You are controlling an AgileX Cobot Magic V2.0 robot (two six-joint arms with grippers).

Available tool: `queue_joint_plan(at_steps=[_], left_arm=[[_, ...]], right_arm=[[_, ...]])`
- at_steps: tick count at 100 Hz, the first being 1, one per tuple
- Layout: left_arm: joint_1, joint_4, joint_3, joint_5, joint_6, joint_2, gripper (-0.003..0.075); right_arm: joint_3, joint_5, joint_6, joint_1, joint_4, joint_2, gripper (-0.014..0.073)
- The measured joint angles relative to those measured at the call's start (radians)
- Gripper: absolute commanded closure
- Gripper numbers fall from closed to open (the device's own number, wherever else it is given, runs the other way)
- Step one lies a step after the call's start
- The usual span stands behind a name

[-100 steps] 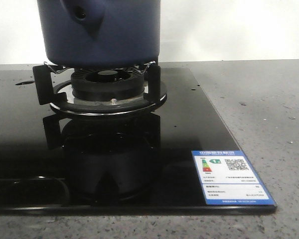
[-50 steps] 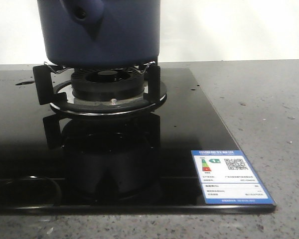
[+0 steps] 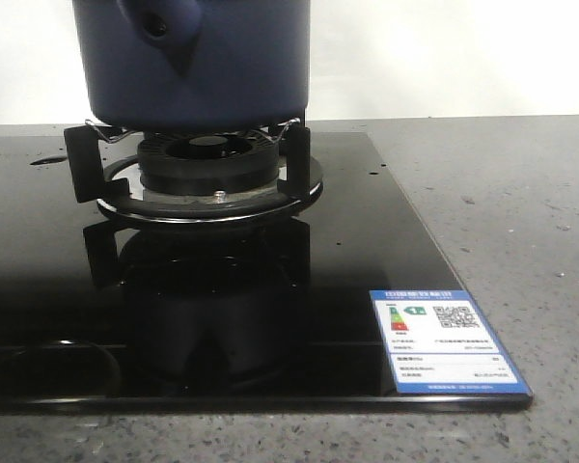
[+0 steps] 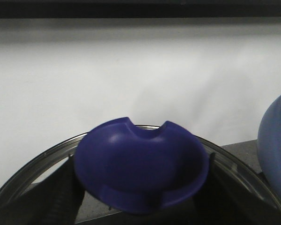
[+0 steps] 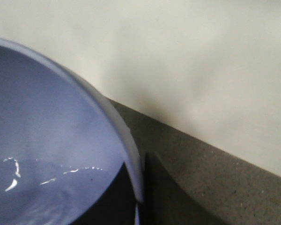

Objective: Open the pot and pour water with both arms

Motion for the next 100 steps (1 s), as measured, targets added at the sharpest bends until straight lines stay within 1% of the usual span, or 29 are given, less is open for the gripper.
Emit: queue_joint_plan(at_steps=[15, 25, 32, 57, 100], left_arm=[[0.000, -0.002, 0.000, 0.007, 0.000, 0.000, 0.0300], [0.000, -0.009, 0.000, 0.007, 0.000, 0.000, 0.0300], [0.000, -0.016, 0.000, 0.009, 0.000, 0.000, 0.0300], [0.000, -0.023, 0.000, 0.009, 0.000, 0.000, 0.0300], [0.000, -0.027, 0.000, 0.009, 0.000, 0.000, 0.0300]], right_arm=[[0.189, -0.249, -0.002, 0.014, -0.040, -0.089, 0.0636], [0.279, -0.406, -0.003, 0.018, -0.052, -0.123, 0.0636], [0.326, -0.488, -0.003, 0.018, -0.060, -0.136, 0.0636], [0.429, -0.701, -0.003, 0.018, -0.070, -0.140, 0.0637], [0.510, -0.999, -0.003, 0.018, -0.090, -0.142, 0.0637]])
